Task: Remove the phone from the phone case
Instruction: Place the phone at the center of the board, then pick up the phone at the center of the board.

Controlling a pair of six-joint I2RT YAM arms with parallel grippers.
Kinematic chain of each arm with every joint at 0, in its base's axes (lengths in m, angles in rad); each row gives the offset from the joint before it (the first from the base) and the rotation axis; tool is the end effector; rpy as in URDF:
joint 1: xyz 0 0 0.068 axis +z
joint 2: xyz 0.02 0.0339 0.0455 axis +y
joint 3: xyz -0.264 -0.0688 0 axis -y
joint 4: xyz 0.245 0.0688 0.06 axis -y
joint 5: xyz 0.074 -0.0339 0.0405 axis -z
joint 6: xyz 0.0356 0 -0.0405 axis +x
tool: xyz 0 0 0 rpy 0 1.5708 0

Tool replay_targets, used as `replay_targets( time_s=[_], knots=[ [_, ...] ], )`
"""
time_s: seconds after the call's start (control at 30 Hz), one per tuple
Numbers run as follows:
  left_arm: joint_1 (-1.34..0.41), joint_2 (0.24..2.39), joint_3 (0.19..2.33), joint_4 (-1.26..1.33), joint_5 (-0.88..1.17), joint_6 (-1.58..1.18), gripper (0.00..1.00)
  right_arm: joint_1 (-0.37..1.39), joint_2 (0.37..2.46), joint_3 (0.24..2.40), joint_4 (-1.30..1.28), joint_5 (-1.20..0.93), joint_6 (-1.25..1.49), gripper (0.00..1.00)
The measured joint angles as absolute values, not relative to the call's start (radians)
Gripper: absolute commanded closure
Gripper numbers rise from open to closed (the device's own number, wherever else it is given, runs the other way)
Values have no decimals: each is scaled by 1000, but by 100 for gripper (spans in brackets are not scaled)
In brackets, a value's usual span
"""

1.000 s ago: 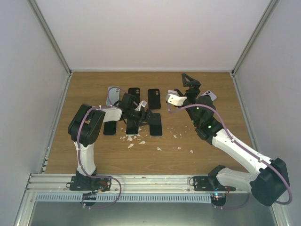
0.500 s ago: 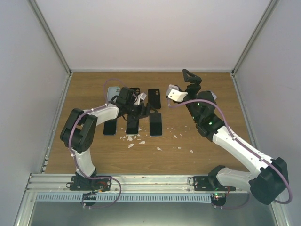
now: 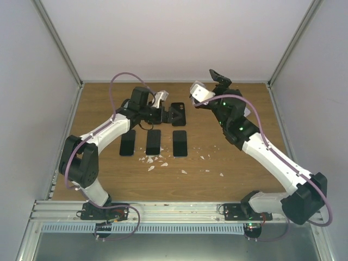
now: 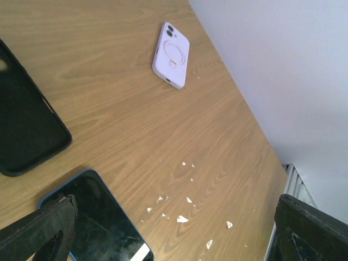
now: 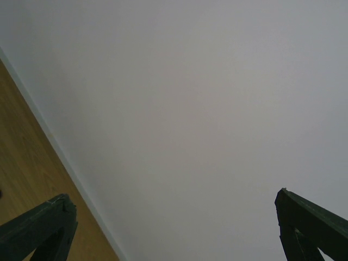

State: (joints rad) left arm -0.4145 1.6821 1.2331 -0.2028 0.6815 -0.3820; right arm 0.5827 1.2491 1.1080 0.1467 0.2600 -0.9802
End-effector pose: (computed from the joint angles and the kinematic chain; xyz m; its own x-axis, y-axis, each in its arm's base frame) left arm 0.3359 -0.1723 0.2619 -0.8027 0.0369 -0.5952 0.5086 0.5635 -0.6510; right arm 0.2521 0.1552 0.3895 0.2660 -0.7860 -0.5580 -0.1727 0.5307 -0.8298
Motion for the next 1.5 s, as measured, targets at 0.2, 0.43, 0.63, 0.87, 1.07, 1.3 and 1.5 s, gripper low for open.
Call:
replay_targets(
  time_s=[0.2, 0.43, 0.63, 0.87, 1.07, 1.3, 1.5],
  knots=[
    [-362, 1638, 1245, -222, 661, -327, 1, 565, 1311, 1177, 37, 252, -829, 0],
    [-287, 1601, 1244, -227, 641, -313, 1, 487, 1404, 1193, -94, 230, -648, 0],
    [-285, 1578, 1221, -223, 642, -314, 1, 399, 1495, 1193, -158, 200, -522, 0],
    [-284, 1576, 1208, -220, 642, -318, 1, 297, 1636, 1207, -194, 177, -447, 0],
    [-276, 1573, 1186, -220, 645, -327, 1, 224, 1762, 1280, -221, 175, -427, 0],
    [-262, 1571, 1183, -210, 651, -349, 1, 186, 1907, 1397, -223, 186, -424, 0],
    [-253, 1570, 1171, -191, 658, -360, 1, 165, 2044, 1507, -234, 203, -420, 1]
  ],
)
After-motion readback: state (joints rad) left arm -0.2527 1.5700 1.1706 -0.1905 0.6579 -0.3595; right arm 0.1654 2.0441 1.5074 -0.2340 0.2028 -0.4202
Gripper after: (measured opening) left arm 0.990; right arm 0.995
